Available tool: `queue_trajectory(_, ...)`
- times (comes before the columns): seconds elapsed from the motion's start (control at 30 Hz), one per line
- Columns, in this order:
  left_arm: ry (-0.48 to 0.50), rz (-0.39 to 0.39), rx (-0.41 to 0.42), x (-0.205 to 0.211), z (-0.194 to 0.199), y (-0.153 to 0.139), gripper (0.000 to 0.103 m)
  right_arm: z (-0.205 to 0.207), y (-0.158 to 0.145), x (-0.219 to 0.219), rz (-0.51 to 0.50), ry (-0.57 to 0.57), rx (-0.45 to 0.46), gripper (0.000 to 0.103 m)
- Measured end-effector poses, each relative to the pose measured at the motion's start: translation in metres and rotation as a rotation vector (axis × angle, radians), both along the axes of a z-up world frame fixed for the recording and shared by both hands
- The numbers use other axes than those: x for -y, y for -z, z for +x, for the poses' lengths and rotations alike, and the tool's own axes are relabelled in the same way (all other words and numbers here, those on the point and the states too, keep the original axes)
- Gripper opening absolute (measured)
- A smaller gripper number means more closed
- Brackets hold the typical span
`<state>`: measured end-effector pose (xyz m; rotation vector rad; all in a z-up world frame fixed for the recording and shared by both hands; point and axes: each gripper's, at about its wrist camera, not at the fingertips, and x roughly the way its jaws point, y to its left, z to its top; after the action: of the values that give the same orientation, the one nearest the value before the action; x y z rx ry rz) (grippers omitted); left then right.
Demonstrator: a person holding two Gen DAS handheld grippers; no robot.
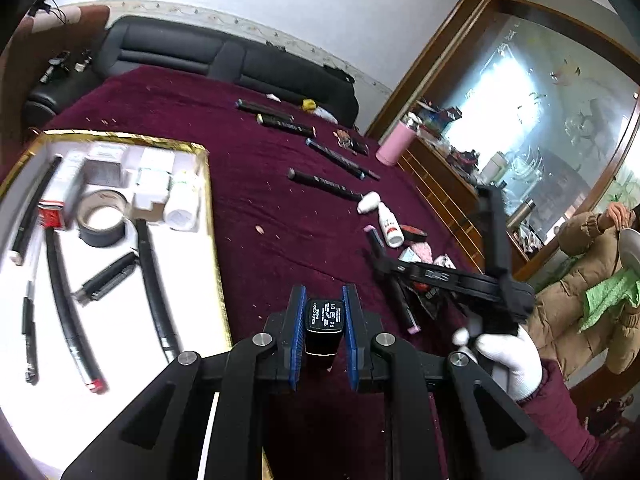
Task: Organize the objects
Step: 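Lower the lipstick and marker into the white tray, open both grippers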
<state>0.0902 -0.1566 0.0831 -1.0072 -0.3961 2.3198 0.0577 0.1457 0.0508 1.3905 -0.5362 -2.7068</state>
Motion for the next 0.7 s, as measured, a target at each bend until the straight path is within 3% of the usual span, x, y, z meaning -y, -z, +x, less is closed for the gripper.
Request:
queue_trajectory(0.23, -0.084, 0.02, -0.056, 0.031, 0.007, -0.016, 0.014, 0.02, -0.027, 0.022, -0.092, -0.075, -0.092, 0.013)
queue_trajectory(0.4, -0.159, 0.011, -0.071, 0.066, 0.008, -0.027, 0.014, 0.013, -0.05, 0.063, -0.185, -0.204, -0.14, 0.013)
queue_trajectory(0.7, -0.312, -0.04, -0.067, 0.137, 0.005, -0.026, 0.014, -0.011, -0.042, 0.16, -0.294, -0.431, -0.076, 0.013)
